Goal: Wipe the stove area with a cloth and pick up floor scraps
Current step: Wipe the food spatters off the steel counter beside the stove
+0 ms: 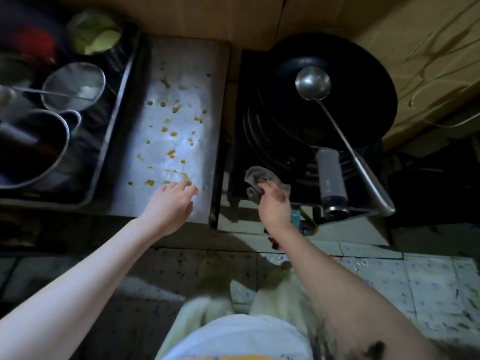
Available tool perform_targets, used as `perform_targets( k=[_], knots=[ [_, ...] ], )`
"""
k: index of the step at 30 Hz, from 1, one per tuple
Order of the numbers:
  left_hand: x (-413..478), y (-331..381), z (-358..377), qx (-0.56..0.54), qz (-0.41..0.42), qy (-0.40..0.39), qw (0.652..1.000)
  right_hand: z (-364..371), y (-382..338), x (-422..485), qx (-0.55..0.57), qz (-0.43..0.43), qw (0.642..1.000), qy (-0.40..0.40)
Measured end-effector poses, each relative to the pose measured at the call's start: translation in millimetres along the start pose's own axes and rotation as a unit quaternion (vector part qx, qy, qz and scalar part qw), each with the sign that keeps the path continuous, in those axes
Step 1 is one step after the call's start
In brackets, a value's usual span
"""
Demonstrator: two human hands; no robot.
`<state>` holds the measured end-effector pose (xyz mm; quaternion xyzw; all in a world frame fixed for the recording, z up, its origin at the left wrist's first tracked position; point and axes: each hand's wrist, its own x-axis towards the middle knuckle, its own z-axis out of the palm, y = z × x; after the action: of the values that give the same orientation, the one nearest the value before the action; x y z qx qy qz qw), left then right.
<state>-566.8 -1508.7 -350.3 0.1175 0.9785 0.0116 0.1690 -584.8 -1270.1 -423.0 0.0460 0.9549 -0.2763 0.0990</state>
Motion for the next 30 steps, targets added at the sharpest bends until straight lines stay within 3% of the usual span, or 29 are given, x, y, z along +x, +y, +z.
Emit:
perform_targets(
  k=[7, 12, 18, 22, 30],
  knots=[
    [2, -54, -5, -0.012, 0.009, 0.006, 1.000, 19, -59, 30, -0.101, 0.037, 0.993, -0.037],
    [9, -61, -6, -0.028, 0.016, 0.012, 0.999, 21, -58, 22, -0.216, -0.005, 0.975, -0.060],
    [13, -56, -8, -0.031, 0.013, 0.014, 0.999, 6, -12, 7, -0.194, 0.047, 0.977, -0.074],
    [3, -57, -6, -0.048, -0.014, 0.018, 0.999, 6, -21, 9, -0.182, 0.072, 0.979, -0.049],
    [-36, -72, -2, -0.058, -0.080, 0.033, 0.995, 13, -52, 32, -0.135, -0.031, 0.990, -0.040]
  ],
)
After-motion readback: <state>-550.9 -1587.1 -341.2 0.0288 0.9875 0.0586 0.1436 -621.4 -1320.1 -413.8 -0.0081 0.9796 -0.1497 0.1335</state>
